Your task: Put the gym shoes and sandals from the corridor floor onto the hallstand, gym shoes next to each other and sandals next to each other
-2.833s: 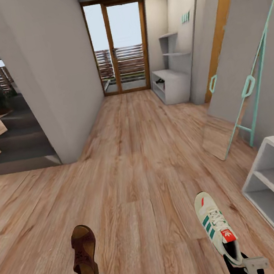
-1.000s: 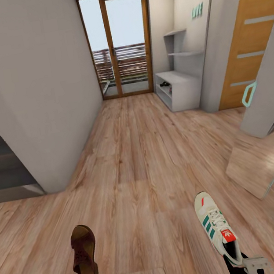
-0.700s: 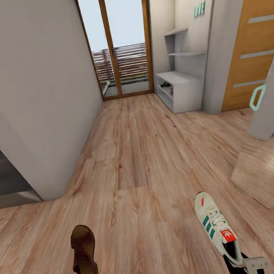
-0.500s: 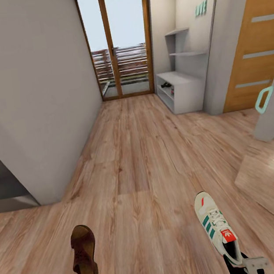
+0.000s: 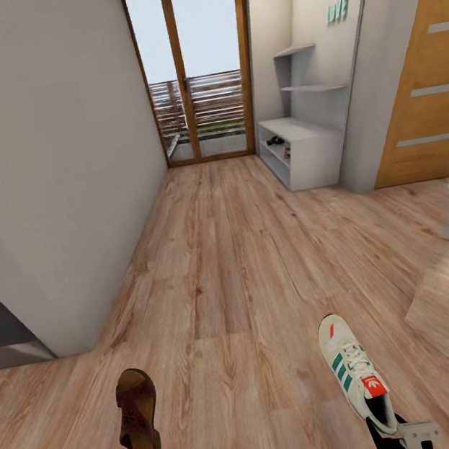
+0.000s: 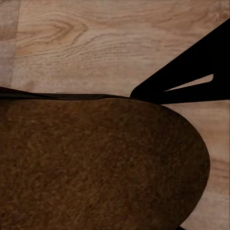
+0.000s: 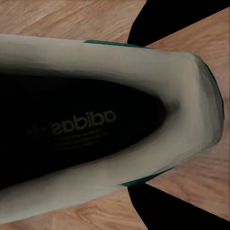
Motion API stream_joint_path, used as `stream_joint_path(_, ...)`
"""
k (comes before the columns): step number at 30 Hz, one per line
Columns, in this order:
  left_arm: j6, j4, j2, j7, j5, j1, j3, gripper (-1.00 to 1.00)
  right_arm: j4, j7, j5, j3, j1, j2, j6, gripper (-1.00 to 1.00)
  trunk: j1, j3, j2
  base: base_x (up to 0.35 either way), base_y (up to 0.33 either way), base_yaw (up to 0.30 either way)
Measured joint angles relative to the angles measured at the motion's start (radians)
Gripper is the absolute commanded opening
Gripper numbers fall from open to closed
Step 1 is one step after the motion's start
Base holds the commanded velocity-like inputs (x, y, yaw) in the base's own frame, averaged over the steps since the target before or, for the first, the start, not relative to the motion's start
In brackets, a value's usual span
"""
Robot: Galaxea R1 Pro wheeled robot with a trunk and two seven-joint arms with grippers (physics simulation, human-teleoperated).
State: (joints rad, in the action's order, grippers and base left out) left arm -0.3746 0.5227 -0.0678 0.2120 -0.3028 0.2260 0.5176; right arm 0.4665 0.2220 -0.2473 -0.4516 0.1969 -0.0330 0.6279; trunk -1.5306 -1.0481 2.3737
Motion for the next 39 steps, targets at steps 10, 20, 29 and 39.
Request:
stream_joint_path(10,0.0,-0.001,0.0,0.0,-0.001,0.0,0.0,-1.0,0.0,0.0,0.0,0.0,0.0,0.0,0.0,-1.0,0.0,0.0,0.0,0.337,0.111,0.0)
stream_joint_path(20,0.0,-0.001,0.0,0.0,-0.001,0.0,0.0,-1.0,0.0,0.0,0.0,0.0,0.0,0.0,0.0,-1.0,0.0,0.0,0.0,0.336,0.101,0.0)
stream_joint_path(29,0.0,-0.001,0.0,0.0,-0.001,0.0,0.0,-1.0,0.0,0.0,0.0,0.0,0.0,0.0,-0.001,-1.0,0.0,0.0,0.0,0.336,0.099,0.0)
stream_joint_path(39,0.0,-0.001,0.0,0.0,-0.001,0.0,0.0,-1.0,0.0,0.0,0.0,0.0,0.0,0.0,-0.001,-1.0,0.0,0.0,0.0,0.336,0.097,0.0)
